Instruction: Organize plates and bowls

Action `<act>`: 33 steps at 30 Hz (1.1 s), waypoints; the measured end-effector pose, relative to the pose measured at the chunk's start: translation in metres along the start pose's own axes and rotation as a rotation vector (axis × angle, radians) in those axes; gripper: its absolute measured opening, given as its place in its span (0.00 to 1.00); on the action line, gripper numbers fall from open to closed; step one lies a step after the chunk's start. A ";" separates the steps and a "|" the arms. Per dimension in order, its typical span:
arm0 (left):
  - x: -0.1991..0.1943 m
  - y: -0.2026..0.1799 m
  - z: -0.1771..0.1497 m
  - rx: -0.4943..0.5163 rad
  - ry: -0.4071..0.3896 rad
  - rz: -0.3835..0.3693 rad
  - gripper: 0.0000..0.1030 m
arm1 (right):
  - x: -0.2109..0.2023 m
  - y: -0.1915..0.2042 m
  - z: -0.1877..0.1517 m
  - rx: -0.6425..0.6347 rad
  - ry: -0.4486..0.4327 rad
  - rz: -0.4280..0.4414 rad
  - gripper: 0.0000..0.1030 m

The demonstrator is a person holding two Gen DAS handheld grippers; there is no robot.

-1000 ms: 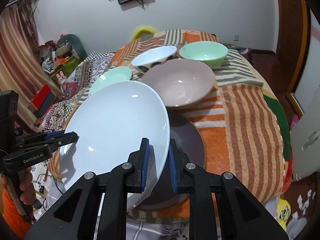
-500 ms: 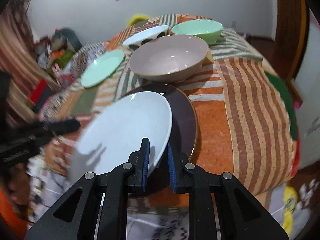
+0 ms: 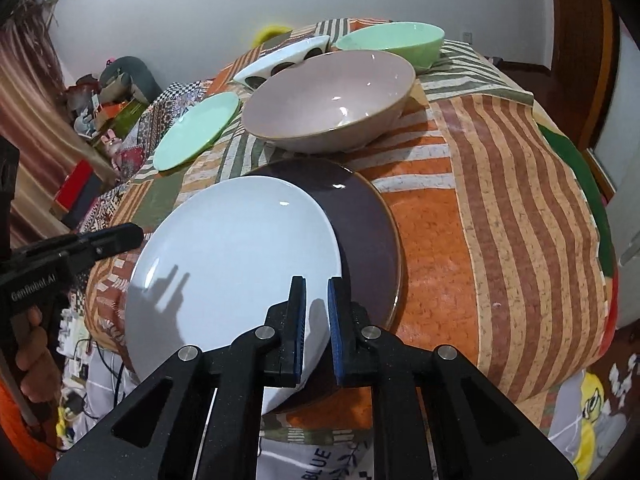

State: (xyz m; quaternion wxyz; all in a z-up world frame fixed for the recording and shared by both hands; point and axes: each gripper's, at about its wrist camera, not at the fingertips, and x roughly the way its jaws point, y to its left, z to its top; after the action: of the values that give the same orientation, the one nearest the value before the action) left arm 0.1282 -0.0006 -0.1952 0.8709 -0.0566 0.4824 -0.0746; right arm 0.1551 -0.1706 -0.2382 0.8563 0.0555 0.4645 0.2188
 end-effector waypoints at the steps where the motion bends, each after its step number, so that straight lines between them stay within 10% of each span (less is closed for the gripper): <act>1: 0.000 0.002 0.000 -0.003 0.001 0.005 0.10 | 0.000 0.001 0.001 -0.001 -0.001 -0.002 0.10; 14: 0.002 0.037 -0.013 -0.093 0.022 0.059 0.41 | 0.001 -0.004 0.004 0.006 0.016 -0.043 0.16; 33: 0.032 0.017 -0.022 -0.026 0.105 0.037 0.27 | 0.009 -0.006 -0.003 -0.010 0.039 -0.036 0.16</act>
State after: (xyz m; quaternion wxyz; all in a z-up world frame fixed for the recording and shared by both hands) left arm 0.1277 0.0097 -0.2364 0.8449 -0.0550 0.5292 -0.0550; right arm 0.1590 -0.1728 -0.2480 0.8511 0.0387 0.4810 0.2069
